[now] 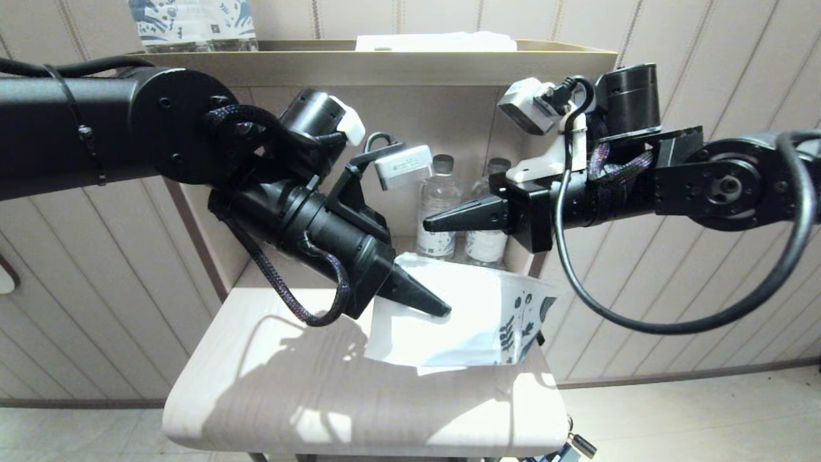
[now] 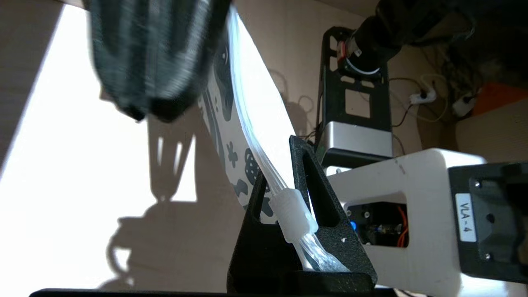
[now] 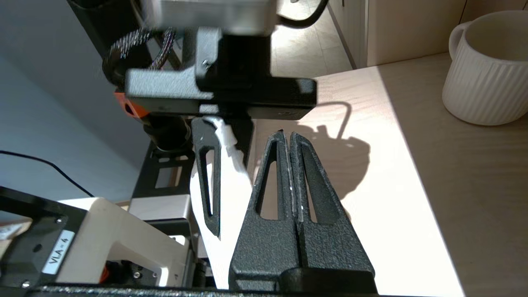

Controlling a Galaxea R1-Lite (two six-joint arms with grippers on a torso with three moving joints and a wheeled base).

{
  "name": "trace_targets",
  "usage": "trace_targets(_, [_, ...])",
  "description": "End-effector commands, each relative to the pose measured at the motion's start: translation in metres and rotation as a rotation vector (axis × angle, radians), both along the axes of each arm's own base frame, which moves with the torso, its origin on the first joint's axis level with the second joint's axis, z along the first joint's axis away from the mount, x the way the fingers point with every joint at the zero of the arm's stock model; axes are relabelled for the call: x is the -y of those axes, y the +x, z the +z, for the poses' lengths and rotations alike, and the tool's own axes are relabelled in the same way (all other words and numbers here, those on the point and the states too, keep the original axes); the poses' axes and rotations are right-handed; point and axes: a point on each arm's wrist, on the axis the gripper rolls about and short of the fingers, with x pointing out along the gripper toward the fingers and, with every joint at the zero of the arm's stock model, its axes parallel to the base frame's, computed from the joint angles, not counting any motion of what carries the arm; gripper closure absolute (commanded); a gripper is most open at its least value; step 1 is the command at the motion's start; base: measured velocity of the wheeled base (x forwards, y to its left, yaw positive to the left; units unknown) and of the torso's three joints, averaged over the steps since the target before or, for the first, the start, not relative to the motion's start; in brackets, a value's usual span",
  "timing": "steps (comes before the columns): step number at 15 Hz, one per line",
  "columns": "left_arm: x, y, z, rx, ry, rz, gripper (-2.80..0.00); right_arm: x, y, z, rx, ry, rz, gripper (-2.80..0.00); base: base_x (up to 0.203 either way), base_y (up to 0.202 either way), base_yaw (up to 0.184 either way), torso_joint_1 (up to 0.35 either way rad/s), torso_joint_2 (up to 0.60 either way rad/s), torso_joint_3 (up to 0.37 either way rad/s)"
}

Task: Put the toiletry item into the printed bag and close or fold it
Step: Close the strorage bag and place it on the desk

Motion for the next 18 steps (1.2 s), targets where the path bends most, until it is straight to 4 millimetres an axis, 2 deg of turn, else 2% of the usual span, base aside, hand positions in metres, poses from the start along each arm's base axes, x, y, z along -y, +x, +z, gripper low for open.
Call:
trace_targets(1, [0.003,-0.007,0.001,0.032,0.003,-0.016,0.0,-0.001,0.001,0.002,-0.032,0.005,0.002,0.0,0.0,0.0,0.0,0.0,0.0,0.0])
trace_targets(4, [0.016,-0.011,0.001,0.087,0.0,-0.034,0.0,-0.004,0.007,0.009,-0.168,0.019,-0.016,0.0,0.0,0.0,0.0,0.0,0.0,0.0])
trace_targets(6, [0.018,-0.009,-0.001,0.086,0.001,-0.034,0.0,-0.005,0.008,0.017,-0.233,0.032,-0.027,0.0,0.0,0.0,0.0,0.0,0.0,0.0])
trace_targets(8, [0.02,-0.007,0.0,0.081,-0.004,-0.038,0.0,-0.003,0.006,0.017,-0.227,0.032,-0.029,0.0,0.0,0.0,0.0,0.0,0.0,0.0])
trace_targets(13, [0.007,0.007,0.005,0.053,-0.025,0.012,0.0,-0.001,-0.001,0.011,-0.197,0.019,-0.02,0.0,0.0,0.0,0.0,0.0,0.0,0.0])
trace_targets(18, [0.008,0.013,0.005,0.024,-0.027,0.03,0.0,-0.001,-0.005,0.007,-0.133,0.009,-0.01,0.0,0.0,0.0,0.0,0.0,0.0,0.0])
